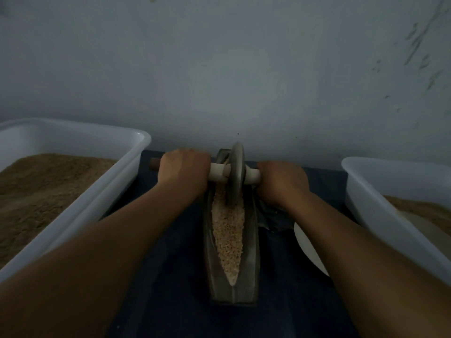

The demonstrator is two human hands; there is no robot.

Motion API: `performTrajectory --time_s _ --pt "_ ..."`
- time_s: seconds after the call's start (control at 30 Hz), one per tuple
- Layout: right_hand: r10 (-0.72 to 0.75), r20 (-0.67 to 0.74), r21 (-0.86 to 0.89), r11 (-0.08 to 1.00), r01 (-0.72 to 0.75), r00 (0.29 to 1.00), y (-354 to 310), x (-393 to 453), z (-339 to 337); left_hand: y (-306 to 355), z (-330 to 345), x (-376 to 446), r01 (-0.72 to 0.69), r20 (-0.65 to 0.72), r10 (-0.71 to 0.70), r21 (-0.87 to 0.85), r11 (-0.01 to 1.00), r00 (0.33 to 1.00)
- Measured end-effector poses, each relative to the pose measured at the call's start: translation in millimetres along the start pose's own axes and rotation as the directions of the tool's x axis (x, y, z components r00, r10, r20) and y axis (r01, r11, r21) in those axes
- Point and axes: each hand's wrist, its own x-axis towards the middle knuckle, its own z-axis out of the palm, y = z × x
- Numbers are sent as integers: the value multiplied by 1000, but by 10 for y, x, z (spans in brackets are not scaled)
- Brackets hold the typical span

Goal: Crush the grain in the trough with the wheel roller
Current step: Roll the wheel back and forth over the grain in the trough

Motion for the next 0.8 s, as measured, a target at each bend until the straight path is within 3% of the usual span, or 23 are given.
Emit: performTrajectory --time_s 0.5,0.8 --pt "-134 -277 -34 991 130 952 -179 -1092 -328 -93 -175 -930 -68 -59 63 -78 995 996" --pt "-143 -282 52 985 164 949 -154 -1460 -482 -59 -376 -1249 -115 -187 122 49 992 975"
